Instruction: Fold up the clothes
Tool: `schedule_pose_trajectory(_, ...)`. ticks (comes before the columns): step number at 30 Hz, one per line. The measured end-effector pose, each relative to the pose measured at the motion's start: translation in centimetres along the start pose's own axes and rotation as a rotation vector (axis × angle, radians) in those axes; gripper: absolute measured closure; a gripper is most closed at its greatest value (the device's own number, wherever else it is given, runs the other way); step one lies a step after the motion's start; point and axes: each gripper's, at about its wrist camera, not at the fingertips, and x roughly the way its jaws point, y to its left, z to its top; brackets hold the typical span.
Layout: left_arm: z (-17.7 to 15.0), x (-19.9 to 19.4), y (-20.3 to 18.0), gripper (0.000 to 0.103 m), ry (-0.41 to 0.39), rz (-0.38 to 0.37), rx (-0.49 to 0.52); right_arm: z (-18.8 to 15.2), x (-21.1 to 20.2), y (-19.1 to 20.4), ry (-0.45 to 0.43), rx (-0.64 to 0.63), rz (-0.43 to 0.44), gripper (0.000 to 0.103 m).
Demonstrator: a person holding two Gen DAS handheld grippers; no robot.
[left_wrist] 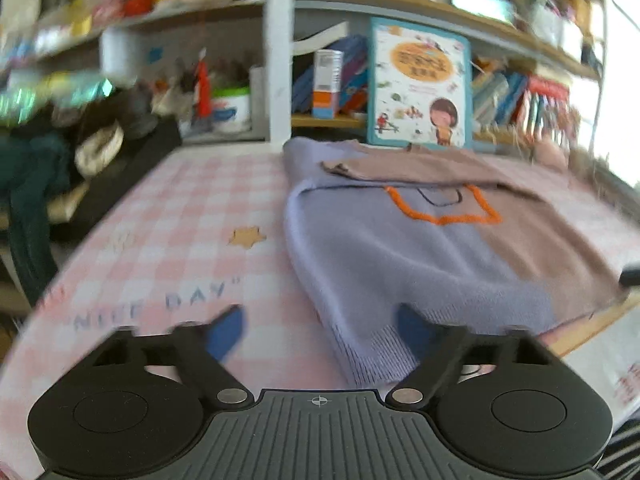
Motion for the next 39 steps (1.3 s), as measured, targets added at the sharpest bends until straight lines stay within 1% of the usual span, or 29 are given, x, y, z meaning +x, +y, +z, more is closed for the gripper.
schedule_pose_trajectory(1, -0.1, 0.1, 0.4, 0.047, 0.005, -0.017, -0.031, -0.1, 0.0, -0.1, -0.002, 0.006, 0.001, 0.051)
schedule_pose_trajectory(2, -0.1, 0.1, 0.7, 0.05, 0.01, -0.034, -0.063, -0.3, -0.1, -0.1, -0.005, 0.012, 0.002, 0.051)
schedule_pose_trajectory(6, 0.0, 1.0, 0.4, 0.051, 0.02, -0.047, -0.074, -0.3, 0.2, -0.3, -0.013, 0.032, 0.001, 0.052)
schedule_pose_trajectory(7, 0.0, 1.3, 0.3, 0.052, 0.025, -0.049, -0.076, -0.2, 0.4, -0.4, -0.013, 0.036, 0.001, 0.055)
schedule_pose_trajectory(8, -0.1, 1.6, 0.2, 0.056, 0.031, -0.051, -0.078, -0.1, 0.6, -0.5, -0.013, 0.04, 0.001, 0.057)
schedule_pose_trajectory(10, -0.2, 2.0, 0.2, 0.061, 0.035, -0.053, -0.092, 0.2, 1.1, -0.7, -0.014, 0.047, -0.001, 0.061)
schedule_pose_trajectory(12, -0.3, 2.2, 0.2, 0.069, 0.029, -0.046, -0.109, 0.5, 1.5, -0.8, -0.016, 0.053, -0.004, 0.07)
schedule_pose_trajectory(13, -0.3, 2.2, 0.2, 0.077, 0.026, -0.047, -0.118, 0.6, 1.8, -0.9, -0.014, 0.056, -0.005, 0.079)
schedule_pose_trajectory(14, -0.2, 2.4, 0.3, 0.089, 0.028, -0.06, -0.134, 0.7, 2.0, -0.9, -0.013, 0.059, -0.003, 0.088)
schedule_pose_trajectory(16, -0.1, 2.4, 0.4, 0.098, 0.023, -0.086, -0.16, 1.0, 2.2, -0.8, -0.014, 0.071, 0.013, 0.092)
schedule_pose_trajectory(18, 0.2, 2.0, 0.2, 0.098, -0.007, -0.105, -0.166, 1.4, 1.9, -0.7, -0.048, 0.083, 0.053, 0.093)
schedule_pose_trajectory(20, 0.6, 1.5, -0.3, 0.098, -0.026, -0.124, -0.148, 1.7, 1.3, -0.6, -0.089, 0.107, 0.104, 0.093)
schedule_pose_trajectory(22, 0.9, 1.3, -0.4, 0.098, -0.022, -0.127, -0.137, 2.0, 1.2, -0.7, -0.098, 0.127, 0.122, 0.093)
schedule_pose_trajectory(24, 0.9, 1.4, -0.2, 0.097, -0.008, -0.124, -0.147, 2.0, 1.5, -0.9, -0.074, 0.133, 0.112, 0.093)
schedule_pose_trajectory(27, 0.4, 1.5, 0.8, 0.097, 0.015, -0.125, -0.197, 1.6, 2.0, -1.2, -0.035, 0.137, 0.088, 0.092)
schedule_pose_trajectory(29, 0.1, 1.6, 1.1, 0.097, 0.029, -0.124, -0.209, 1.1, 2.1, -1.6, -0.017, 0.148, 0.074, 0.091)
schedule_pose_trajectory(33, -0.4, 1.5, 1.3, 0.096, 0.047, -0.121, -0.214, 0.4, 2.0, -2.6, -0.005, 0.192, 0.089, 0.089)
schedule_pose_trajectory(36, -0.4, 1.8, 1.3, 0.094, 0.06, -0.135, -0.216, 0.2, 2.0, -2.8, -0.005, 0.213, 0.1, 0.087)
schedule_pose_trajectory(39, -0.5, 2.2, 1.1, 0.092, 0.068, -0.147, -0.204, 0.4, 2.2, -2.5, -0.001, 0.211, 0.113, 0.081)
